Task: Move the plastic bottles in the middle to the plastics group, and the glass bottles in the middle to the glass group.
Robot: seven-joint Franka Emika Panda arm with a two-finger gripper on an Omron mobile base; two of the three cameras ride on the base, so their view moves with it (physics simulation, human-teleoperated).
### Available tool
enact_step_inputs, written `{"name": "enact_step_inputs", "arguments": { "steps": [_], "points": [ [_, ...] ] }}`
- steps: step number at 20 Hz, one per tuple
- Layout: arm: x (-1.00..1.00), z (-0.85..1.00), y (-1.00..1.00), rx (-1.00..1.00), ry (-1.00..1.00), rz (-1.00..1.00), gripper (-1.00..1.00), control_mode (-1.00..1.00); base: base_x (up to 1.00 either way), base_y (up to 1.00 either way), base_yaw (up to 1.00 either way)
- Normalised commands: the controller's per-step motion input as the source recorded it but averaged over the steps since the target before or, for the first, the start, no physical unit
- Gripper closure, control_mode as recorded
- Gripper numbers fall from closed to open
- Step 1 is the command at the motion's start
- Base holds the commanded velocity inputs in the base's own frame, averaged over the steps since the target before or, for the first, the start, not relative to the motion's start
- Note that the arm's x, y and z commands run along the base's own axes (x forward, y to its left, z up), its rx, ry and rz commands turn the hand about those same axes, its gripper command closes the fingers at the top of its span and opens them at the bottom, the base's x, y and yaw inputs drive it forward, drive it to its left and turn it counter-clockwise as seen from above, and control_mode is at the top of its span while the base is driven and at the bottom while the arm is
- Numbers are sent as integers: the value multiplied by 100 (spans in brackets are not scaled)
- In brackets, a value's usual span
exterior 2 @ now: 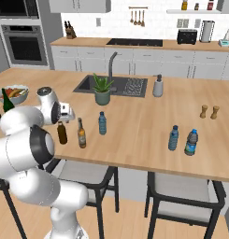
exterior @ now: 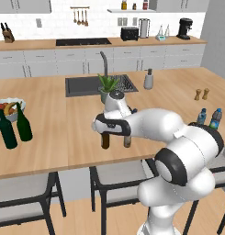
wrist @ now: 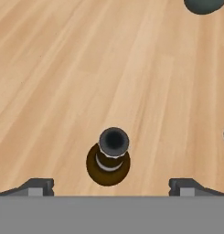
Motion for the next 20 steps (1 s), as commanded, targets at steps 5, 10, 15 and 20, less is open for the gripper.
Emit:
{"name": "enact_step_inputs", "arguments": {
  "steps": [5, 10, 15, 20],
  "points": [
    [0, -27, 0, 0, 7, -6, -100, -100, 0, 0, 0],
    [5, -13, 0, 0, 3, -5, -100, -100, 0, 0, 0],
    [2, -14, 0, 0, 1, -4, -100, -100, 0, 0, 0],
    [2, -4, 0, 0, 0, -3, -100, -100, 0, 0, 0]
  ]
}}
